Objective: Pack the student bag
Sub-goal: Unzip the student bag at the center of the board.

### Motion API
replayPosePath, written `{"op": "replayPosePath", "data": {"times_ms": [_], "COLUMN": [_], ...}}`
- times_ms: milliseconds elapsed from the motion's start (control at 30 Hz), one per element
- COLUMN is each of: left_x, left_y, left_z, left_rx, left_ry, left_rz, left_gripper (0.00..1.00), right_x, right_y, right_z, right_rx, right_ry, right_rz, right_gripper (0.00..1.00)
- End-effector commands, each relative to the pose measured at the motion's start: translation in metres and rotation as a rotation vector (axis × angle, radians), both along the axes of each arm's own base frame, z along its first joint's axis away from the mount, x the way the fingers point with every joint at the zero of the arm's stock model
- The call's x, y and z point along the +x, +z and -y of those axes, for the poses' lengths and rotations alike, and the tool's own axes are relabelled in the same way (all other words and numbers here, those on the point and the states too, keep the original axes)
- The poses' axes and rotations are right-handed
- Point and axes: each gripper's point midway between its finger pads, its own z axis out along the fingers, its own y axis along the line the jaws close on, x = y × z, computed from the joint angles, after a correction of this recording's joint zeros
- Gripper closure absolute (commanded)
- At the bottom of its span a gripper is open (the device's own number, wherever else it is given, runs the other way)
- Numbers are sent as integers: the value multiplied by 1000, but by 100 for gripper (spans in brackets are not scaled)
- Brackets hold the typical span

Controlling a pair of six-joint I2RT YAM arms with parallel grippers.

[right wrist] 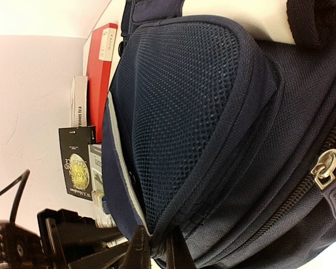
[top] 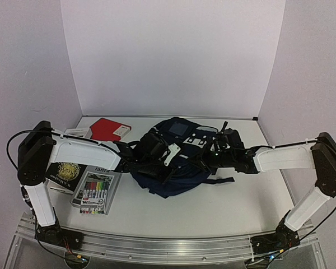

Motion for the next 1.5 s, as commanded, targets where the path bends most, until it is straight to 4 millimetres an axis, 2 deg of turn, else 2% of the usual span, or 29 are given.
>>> {"op": "replayPosePath", "data": {"times_ms": [0, 133, 333, 600, 833, 1200, 1333, 1467], "left_x": [19, 26, 50, 84, 102, 127, 132, 136], "left_y": [25, 26, 18, -5, -12, -15, -18, -19], "left_z": [-6, -19, -47, -95, -131, -164, -169, -165], "left_rx": [-75, -76, -52, 31, 46, 59, 68, 67], "left_ry": [96, 164, 317, 560, 713, 859, 880, 871], "left_rz": [57, 38, -22, -59, -80, -77, -72, -72], "left_gripper": [100, 100, 100, 100, 100, 100, 100, 100], "right_x": [5, 3, 2, 1, -1, -7, -10, -13], "right_y": [48, 41, 36, 35, 31, 21, 17, 14], "right_z": [-18, -15, -8, -2, 0, 9, 12, 14], "right_rx": [116, 102, 89, 77, 66, 36, 26, 12], "right_ry": [50, 47, 29, 14, 10, 1, 1, 9], "right_rz": [135, 125, 124, 131, 128, 110, 102, 103], "right_gripper": [100, 100, 100, 100, 100, 100, 100, 100]}}
